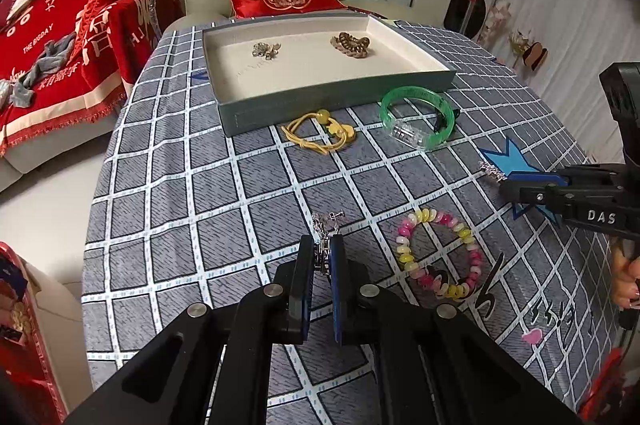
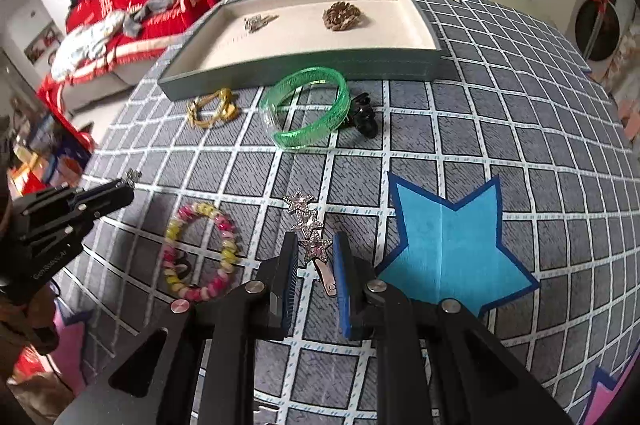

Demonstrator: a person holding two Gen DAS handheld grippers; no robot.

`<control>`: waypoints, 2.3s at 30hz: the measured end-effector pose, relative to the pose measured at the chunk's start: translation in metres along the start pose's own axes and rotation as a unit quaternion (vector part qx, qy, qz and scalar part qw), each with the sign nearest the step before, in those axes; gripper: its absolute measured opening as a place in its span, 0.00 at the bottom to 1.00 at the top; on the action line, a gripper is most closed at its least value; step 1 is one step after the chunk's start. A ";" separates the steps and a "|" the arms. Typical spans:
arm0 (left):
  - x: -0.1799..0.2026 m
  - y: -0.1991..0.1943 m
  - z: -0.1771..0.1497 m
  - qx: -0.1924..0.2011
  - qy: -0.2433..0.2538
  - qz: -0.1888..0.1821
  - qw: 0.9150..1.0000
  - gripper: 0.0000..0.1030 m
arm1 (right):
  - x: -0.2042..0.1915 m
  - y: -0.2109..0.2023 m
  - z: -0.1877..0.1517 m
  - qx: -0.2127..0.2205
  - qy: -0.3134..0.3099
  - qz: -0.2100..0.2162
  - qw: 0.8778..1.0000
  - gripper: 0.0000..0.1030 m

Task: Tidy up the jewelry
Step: 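Grasp a silver pendant with the left tool while the right tool grasps the rhinestone star hair clip, then carry the pendant with the left tool into the tray while the right tool releases the star clip there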

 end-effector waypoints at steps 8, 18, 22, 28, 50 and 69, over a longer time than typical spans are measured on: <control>-0.003 -0.008 0.020 0.016 -0.005 -0.003 1.000 0.22 | 0.005 -0.014 0.022 0.029 0.038 0.006 0.999 0.19; -0.008 -0.011 0.063 0.042 -0.001 -0.006 0.999 0.22 | 0.007 -0.028 0.071 0.060 0.060 0.013 0.996 0.19; -0.013 -0.008 0.087 0.056 -0.001 -0.001 0.998 0.22 | 0.008 -0.027 0.094 0.068 0.057 0.008 0.996 0.19; -0.024 0.009 0.127 0.070 -0.021 0.003 0.997 0.22 | 0.009 -0.005 0.132 0.063 0.048 -0.008 0.997 0.19; -0.029 0.154 0.201 -0.002 -0.020 0.041 0.999 0.22 | 0.066 0.111 0.213 0.046 0.117 -0.040 0.991 0.18; -0.024 0.197 0.184 -0.041 0.013 0.082 0.996 0.22 | 0.071 0.150 0.206 0.039 0.100 -0.067 0.992 0.19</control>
Point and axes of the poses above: each gripper's, at about its wrist camera, not at the fingertips, and y roughly the way its jaws point, x to its right, z to its top, the point moved 9 cm from there along y, roughly the way its jaws point, and after that the axes turned 7 degrees about x, right-handed, at the moved point
